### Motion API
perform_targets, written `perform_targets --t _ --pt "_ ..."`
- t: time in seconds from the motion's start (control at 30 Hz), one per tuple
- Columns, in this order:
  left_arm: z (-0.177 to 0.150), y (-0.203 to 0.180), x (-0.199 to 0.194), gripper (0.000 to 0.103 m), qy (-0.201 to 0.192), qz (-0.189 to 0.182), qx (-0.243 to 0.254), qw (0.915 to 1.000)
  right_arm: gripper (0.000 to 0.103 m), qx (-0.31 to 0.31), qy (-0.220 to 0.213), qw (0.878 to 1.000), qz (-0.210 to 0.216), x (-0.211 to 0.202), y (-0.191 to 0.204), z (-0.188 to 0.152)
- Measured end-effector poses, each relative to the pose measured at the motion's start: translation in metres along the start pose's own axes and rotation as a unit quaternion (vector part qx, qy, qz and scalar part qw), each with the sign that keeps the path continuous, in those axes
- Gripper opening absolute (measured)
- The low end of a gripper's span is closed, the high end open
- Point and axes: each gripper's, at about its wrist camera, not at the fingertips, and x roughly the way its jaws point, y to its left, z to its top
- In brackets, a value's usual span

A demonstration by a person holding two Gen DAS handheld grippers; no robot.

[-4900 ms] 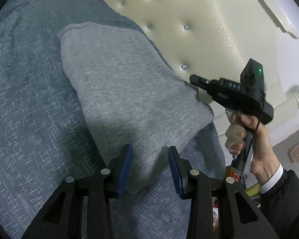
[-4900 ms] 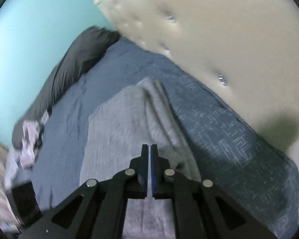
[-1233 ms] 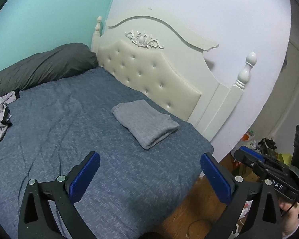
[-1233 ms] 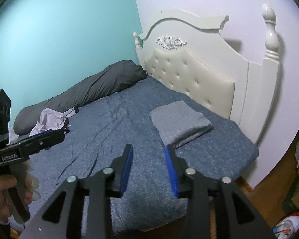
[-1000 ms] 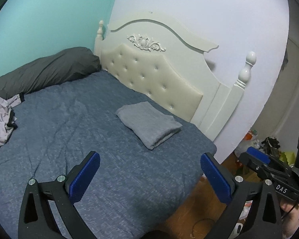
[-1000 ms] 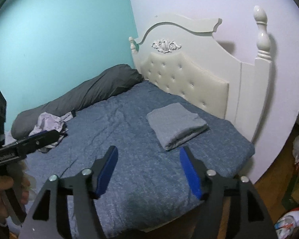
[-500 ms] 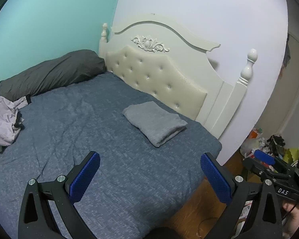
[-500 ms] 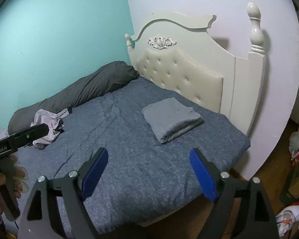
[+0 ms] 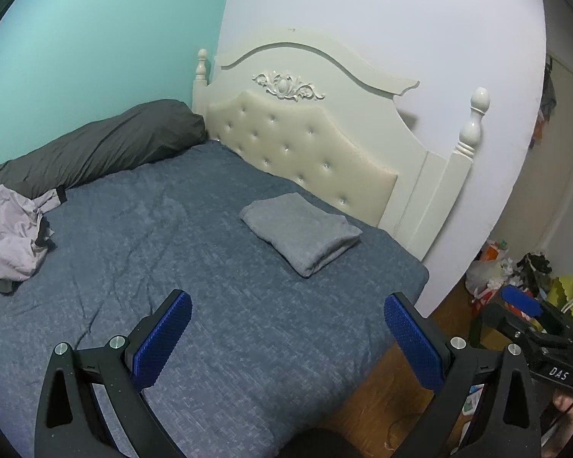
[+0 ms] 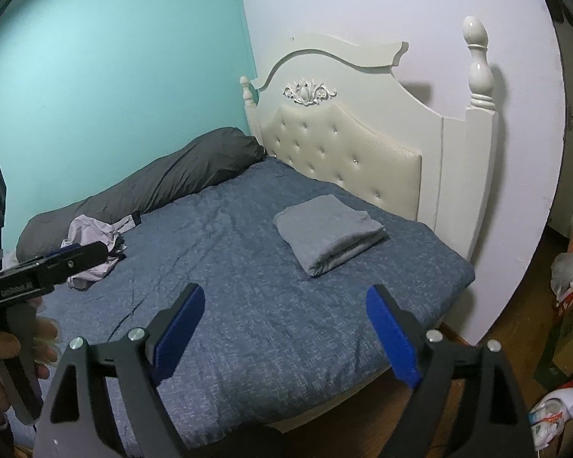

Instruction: Fold clothes

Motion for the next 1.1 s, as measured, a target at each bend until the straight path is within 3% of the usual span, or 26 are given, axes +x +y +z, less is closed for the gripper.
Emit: perform_targets --t 0.5,1.1 --pt "-0.013 -0.012 -0.021 0.103 -0.014 0.002 0.026 0.9996 0.087 -0.001 -0.005 1.0 -0.005 -0.02 0.009 -0.007" --pt "-0.024 -0.008 -0.02 0.103 -0.017 0.024 0.04 0.9988 0.087 0.004 -0.002 1.0 -0.015 -0.023 0.013 -0.018"
